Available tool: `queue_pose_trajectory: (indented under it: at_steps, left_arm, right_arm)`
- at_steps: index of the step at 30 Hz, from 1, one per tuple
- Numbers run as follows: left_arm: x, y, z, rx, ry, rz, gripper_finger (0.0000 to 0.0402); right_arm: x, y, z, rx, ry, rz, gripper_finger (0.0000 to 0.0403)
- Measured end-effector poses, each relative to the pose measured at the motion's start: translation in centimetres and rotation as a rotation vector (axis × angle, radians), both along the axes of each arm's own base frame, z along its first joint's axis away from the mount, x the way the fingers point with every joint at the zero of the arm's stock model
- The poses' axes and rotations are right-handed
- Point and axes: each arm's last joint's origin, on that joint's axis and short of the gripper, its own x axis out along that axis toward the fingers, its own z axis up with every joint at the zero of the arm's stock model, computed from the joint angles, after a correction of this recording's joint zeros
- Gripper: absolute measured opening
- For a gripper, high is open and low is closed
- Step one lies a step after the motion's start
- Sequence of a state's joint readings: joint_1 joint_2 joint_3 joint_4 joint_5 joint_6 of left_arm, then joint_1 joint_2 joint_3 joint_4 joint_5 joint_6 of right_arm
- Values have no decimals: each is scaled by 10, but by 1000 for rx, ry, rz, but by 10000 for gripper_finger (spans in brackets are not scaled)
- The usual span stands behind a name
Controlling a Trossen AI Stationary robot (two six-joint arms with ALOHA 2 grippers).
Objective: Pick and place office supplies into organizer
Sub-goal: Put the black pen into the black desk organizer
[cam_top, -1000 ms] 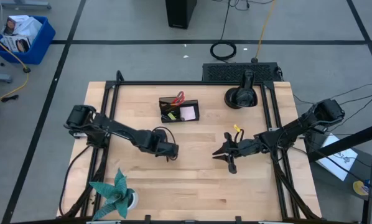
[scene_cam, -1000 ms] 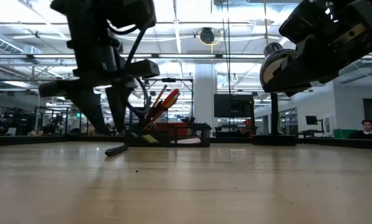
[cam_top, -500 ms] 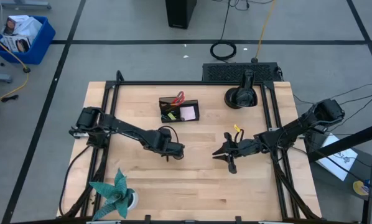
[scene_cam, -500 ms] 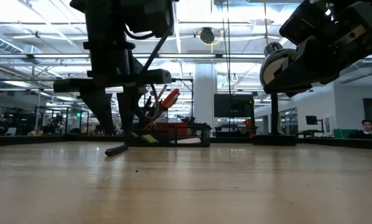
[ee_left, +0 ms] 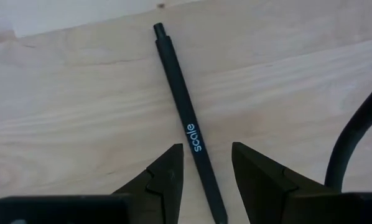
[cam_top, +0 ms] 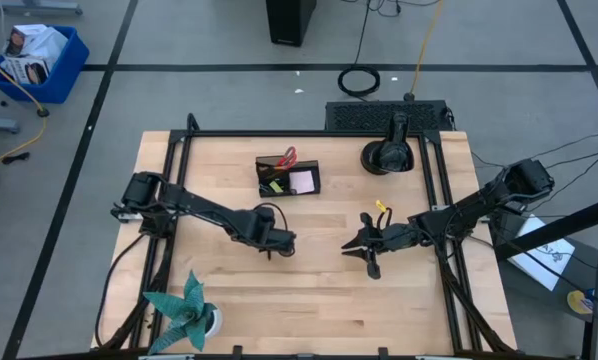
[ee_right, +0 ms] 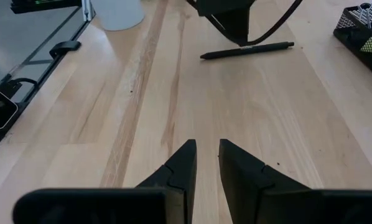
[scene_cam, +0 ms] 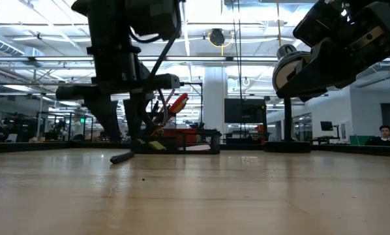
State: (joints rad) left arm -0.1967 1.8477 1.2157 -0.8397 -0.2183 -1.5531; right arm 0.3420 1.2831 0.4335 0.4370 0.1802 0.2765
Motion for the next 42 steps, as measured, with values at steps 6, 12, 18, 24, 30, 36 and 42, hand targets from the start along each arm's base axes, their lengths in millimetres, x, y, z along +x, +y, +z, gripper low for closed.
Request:
queue_pose_trajectory:
  at_steps: [6, 12, 18, 24, 30, 36, 42]
  left_arm:
    - [-2, 0, -6, 6, 0, -4, 140]
    - [-6, 1, -17, -21, -19, 13, 140]
    - [-8, 1, -20, -41, -14, 24, 140]
    - [-11, 1, -29, -59, -35, 29, 140]
    - [-13, 0, -33, -68, -61, 25, 139]
    - [-13, 1, -34, -85, -50, 25, 84]
    - [-12, 0, -34, -86, -55, 8, 11]
  right_arm:
    - [0, 0, 0, -1, 0, -1, 59]
    - [0, 0, 0, 0, -2, -1, 59]
    - [0, 0, 1, 1, -7, -1, 59]
    - [0, 0, 1, 1, -7, -1, 59]
    - [0, 0, 1, 1, -7, -1, 59]
    - [0, 0, 1, 1, -7, -1, 59]
    - [0, 0, 1, 1, -7, -1, 59]
